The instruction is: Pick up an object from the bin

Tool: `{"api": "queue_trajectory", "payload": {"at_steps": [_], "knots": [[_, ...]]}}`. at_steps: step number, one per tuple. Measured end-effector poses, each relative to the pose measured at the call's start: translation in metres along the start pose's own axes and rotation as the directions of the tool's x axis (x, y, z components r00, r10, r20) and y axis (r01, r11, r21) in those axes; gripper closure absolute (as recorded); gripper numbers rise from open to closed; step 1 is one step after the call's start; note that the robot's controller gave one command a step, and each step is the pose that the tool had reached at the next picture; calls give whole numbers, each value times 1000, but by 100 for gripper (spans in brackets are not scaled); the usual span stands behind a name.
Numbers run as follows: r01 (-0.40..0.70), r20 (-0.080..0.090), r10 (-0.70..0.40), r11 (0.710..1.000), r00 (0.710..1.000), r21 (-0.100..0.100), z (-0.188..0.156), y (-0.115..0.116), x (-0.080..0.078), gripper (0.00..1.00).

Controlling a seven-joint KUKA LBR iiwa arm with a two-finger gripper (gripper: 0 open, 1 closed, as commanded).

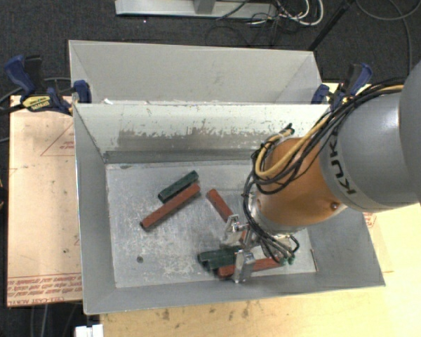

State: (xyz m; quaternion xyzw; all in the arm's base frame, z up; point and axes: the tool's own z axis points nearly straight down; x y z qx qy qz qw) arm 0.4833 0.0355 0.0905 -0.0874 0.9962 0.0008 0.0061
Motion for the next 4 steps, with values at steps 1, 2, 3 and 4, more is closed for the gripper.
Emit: {"api": "queue_trajectory", "payload": {"at_steps": [1,2,3,4], "knots": [[0,0,0,1000,1000,0,0,0,0,100],[0,-2,0,1000,1000,0,-1,0,0,100],[-34,-5,34,999,999,0,-10,14,-22,100],[-10,-22,10,1000,1000,-1,-41,11,-18,100]]}}
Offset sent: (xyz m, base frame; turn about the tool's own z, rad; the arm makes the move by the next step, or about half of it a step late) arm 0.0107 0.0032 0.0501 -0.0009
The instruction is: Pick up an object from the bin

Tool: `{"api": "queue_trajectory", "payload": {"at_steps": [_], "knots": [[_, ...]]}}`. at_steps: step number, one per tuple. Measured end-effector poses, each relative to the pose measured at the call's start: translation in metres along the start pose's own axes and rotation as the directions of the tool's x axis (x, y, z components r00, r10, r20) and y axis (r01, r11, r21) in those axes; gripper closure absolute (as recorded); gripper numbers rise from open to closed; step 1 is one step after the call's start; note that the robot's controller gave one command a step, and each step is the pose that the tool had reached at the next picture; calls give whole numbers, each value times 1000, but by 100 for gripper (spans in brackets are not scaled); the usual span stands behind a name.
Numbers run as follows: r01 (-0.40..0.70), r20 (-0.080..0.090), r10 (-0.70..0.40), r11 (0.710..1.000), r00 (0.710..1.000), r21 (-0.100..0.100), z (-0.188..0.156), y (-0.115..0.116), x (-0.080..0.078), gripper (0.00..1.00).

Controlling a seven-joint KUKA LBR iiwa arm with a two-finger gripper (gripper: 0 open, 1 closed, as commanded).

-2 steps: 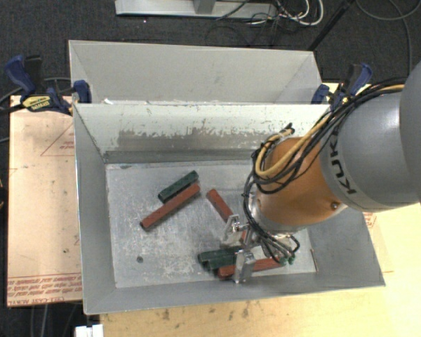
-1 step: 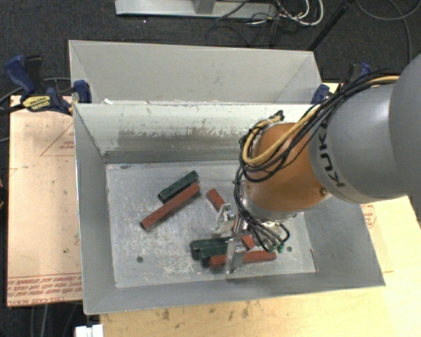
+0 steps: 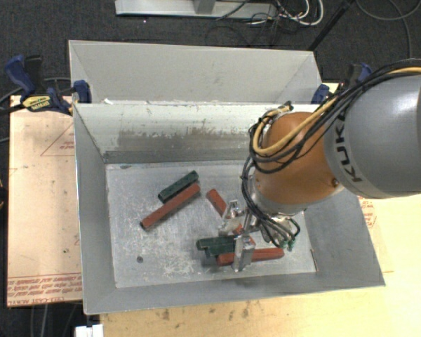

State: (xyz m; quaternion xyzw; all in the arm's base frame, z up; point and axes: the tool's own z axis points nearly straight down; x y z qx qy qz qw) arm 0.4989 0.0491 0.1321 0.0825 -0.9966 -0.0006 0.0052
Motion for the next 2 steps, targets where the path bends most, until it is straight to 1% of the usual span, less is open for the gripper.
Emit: {"api": "queue_trajectory", "payload": {"at_steps": [1,2], "knots": [[-1,14,1,1000,1000,1,-47,0,-1,100],[-24,6,24,1000,1000,1,-90,-3,1,100]]}}
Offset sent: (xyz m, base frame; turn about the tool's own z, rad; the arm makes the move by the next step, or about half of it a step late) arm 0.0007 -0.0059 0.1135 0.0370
